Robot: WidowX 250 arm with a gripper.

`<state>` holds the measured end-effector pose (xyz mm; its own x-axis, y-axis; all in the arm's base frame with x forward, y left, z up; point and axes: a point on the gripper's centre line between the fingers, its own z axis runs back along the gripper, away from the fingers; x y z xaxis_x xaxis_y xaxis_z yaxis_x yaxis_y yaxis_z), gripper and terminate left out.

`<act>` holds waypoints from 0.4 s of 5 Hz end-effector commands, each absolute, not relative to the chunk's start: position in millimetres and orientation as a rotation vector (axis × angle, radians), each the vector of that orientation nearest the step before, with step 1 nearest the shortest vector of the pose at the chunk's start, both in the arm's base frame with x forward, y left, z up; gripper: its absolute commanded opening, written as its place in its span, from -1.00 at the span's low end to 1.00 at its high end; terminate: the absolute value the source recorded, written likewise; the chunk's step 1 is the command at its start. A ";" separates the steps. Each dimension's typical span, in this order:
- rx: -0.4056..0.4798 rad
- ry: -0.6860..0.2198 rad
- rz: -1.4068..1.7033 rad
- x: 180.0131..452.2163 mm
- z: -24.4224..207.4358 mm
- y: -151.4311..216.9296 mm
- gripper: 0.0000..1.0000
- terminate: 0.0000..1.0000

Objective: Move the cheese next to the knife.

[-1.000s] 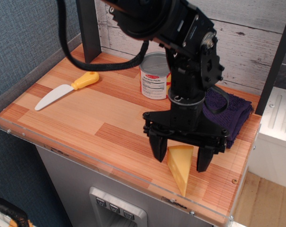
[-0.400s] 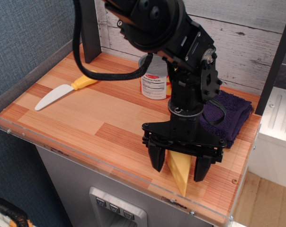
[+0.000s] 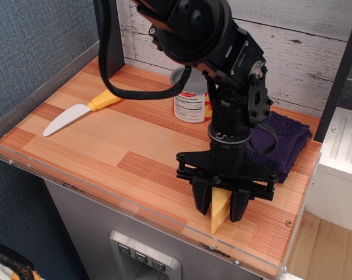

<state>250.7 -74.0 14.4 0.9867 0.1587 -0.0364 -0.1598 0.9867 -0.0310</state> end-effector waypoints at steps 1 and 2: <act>-0.100 -0.001 0.164 261.2 35.4 -63.1 -1.00 -1.00; -0.098 -0.062 0.244 259.0 53.4 -38.1 -1.00 -1.00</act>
<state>255.3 -34.9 40.5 0.9653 0.2609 0.0132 -0.2586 0.9614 -0.0939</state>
